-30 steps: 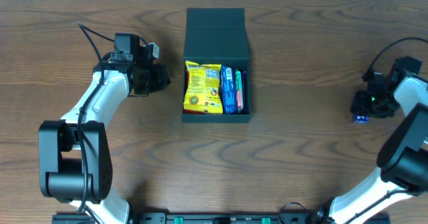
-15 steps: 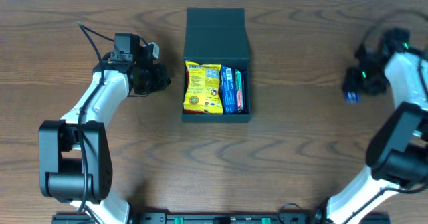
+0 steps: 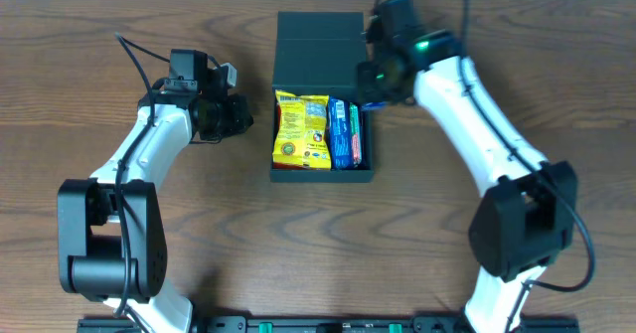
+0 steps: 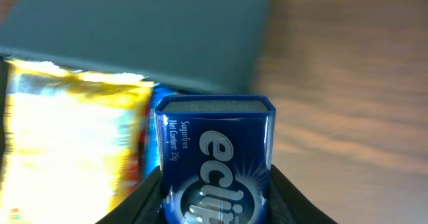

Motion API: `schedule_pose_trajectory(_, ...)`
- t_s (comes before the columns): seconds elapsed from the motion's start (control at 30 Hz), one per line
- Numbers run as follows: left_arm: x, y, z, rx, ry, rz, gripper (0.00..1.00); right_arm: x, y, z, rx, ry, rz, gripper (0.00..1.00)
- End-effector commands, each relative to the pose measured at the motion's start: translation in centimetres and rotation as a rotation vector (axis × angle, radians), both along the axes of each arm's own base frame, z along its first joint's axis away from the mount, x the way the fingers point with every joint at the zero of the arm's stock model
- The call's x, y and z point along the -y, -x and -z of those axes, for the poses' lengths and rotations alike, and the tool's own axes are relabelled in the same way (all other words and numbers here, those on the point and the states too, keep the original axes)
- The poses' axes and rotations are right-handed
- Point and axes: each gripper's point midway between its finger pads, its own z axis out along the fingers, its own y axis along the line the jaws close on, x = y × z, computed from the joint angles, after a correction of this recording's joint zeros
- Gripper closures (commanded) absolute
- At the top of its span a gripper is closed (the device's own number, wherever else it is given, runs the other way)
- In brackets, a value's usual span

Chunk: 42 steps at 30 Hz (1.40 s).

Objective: Pack container
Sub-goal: 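Carry the Eclipse tin into the box and release it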

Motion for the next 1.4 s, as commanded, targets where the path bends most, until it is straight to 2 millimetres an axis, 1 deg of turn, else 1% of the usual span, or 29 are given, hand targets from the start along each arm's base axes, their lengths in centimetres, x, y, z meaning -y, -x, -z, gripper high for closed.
schedule_pose_trajectory(0.0,0.0,-0.5,-0.2,0.003,0.006,-0.004,0.94,-1.8,0.6,0.0,-0.003,-0.008,0.155,0.98)
schedule_pose_trajectory(0.13,0.0,-0.5,-0.2,0.004,0.005,-0.004,0.94,-3.9,1.9,0.1,0.013,0.027,0.141,0.98)
schedule_pose_trajectory(0.23,0.0,-0.5,-0.2,0.004,0.005,-0.004,0.94,-5.0,2.8,1.0,-0.001,0.047,0.111,0.98)
schedule_pose_trajectory(0.4,0.0,-0.5,-0.2,0.003,0.005,-0.003,0.94,-4.8,3.8,3.4,-0.074,0.100,0.105,0.99)
schedule_pose_trajectory(0.47,0.0,-0.5,-0.2,0.003,0.005,-0.003,0.94,-4.6,3.9,4.0,-0.088,0.111,0.106,0.99)
schedule_pose_trajectory(0.67,0.0,-0.5,-0.2,0.004,0.005,-0.003,0.94,-4.5,4.4,5.0,-0.117,0.132,0.101,0.98)
schedule_pose_trajectory(0.7,0.0,-0.5,-0.2,0.004,0.005,-0.003,0.94,-4.6,4.4,5.2,-0.120,0.134,0.100,0.93)
schedule_pose_trajectory(0.77,0.0,-0.5,-0.2,0.004,0.005,-0.003,0.94,-4.6,4.5,5.2,-0.124,0.133,0.099,0.71)
schedule_pose_trajectory(0.8,0.0,-0.5,-0.2,0.004,0.005,-0.003,0.94,-4.6,4.5,5.2,-0.123,0.134,0.097,0.65)
schedule_pose_trajectory(0.87,0.0,-0.5,-0.2,0.004,0.005,-0.003,0.94,-4.6,4.5,5.2,-0.123,0.134,0.096,0.50)
schedule_pose_trajectory(0.9,0.0,-0.5,-0.2,0.004,0.005,-0.003,0.94,-4.5,4.5,5.2,-0.124,0.135,0.095,0.44)
schedule_pose_trajectory(0.97,0.0,-0.5,-0.2,0.003,0.005,-0.003,0.94,-4.5,4.5,5.2,-0.122,0.138,0.082,0.43)
schedule_pose_trajectory(1.07,0.0,-0.5,-0.2,0.004,0.006,-0.004,0.94,-4.5,4.4,5.2,-0.120,0.142,0.070,0.38)
schedule_pose_trajectory(1.13,0.0,-0.5,-0.2,0.004,0.006,-0.004,0.94,-4.5,4.3,4.7,-0.114,0.142,0.060,0.39)
schedule_pose_trajectory(1.17,0.0,-0.6,-0.2,0.008,0.006,-0.004,0.94,-4.6,4.2,4.2,-0.104,0.141,0.049,0.40)
schedule_pose_trajectory(1.23,0.0,-0.9,-0.4,0.023,0.007,-0.004,0.94,-4.3,3.5,2.4,-0.066,0.141,0.045,0.42)
schedule_pose_trajectory(1.3,0.1,-1.5,-0.7,0.052,0.009,-0.005,0.94,-3.6,2.2,-0.1,-0.002,0.146,0.074,0.42)
schedule_pose_trajectory(1.33,0.0,-2.0,-0.9,0.067,0.014,-0.016,0.94,-3.1,1.3,-1.7,0.042,0.141,0.075,0.45)
schedule_pose_trajectory(1.37,0.0,-2.3,-1.1,0.073,0.023,-0.035,0.94,-2.8,0.6,-2.9,0.074,0.133,0.064,0.57)
